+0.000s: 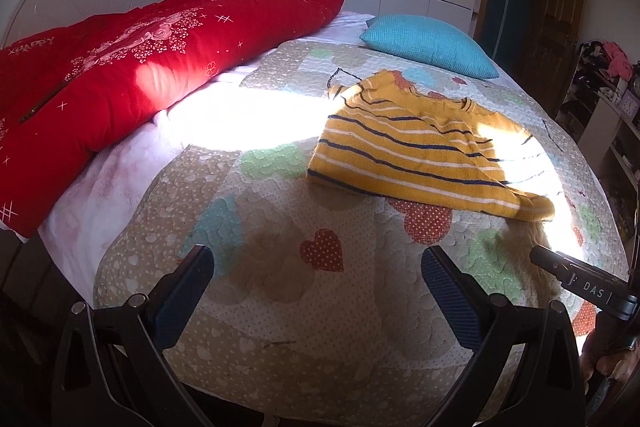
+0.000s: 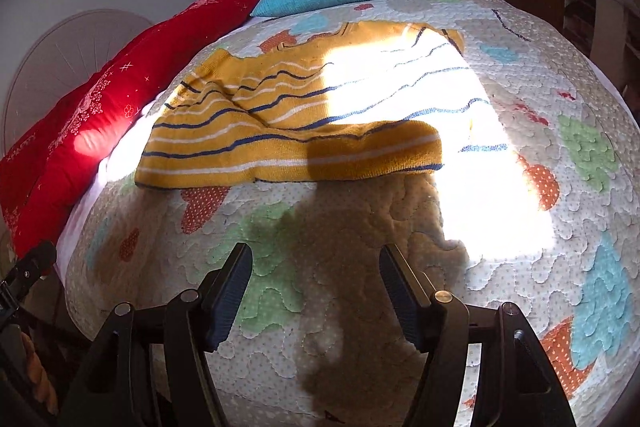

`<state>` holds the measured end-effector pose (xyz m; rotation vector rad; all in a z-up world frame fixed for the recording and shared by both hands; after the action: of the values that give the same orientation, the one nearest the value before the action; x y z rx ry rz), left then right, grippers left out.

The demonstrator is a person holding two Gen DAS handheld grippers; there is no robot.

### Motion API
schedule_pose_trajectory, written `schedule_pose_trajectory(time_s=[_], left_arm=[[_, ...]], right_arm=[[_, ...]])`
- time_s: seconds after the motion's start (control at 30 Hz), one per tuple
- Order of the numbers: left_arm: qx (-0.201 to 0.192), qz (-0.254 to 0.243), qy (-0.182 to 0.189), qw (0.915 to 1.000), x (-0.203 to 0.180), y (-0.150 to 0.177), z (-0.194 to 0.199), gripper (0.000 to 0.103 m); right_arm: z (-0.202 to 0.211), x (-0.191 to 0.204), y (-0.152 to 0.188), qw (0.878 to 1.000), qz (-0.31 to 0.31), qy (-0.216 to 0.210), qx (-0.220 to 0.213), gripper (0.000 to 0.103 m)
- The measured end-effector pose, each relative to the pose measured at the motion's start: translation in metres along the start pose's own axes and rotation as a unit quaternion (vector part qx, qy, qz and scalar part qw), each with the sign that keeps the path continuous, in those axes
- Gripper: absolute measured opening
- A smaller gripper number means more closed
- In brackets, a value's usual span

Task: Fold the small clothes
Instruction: 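Open both grippers and withdraw them from the folded sweater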

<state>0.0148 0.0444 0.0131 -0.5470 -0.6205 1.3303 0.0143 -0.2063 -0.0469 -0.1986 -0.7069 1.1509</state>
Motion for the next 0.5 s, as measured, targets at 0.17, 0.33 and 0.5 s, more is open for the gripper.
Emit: schedule_pose_trajectory(time_s=[0.17,0.33,0.5], left_arm=[[0.015,-0.001,-0.003,0.9999,-0.001,0.005,-0.01,0.103],[0.019,-0.009,-0.014,0.9997,-0.002,0.004,-0.013,0.103],[0.024,-0.02,-0.025,0.9992,-0.007,0.004,-0.018,0.103]], right_arm=[[-0.01,-0.006,0.004,1.0,-0.007,0.001,0.009,0.07],[-0.017,-0.01,0.007,1.0,-0.009,0.0,0.012,0.07],[-0.018,-0.007,0.007,1.0,0.01,0.003,0.001,0.072]])
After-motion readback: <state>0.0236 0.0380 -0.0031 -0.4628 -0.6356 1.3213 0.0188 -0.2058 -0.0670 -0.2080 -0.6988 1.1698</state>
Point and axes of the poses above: each gripper's, at about its wrist camera, not at the fingertips, and z roughly against the way its jaws point, x to its left, y to its underside, the point moved 10 cm from there along -z, roughly the way its jaws point, and after that the axes turned 11 degrees about -z, right-handed, at the moved point
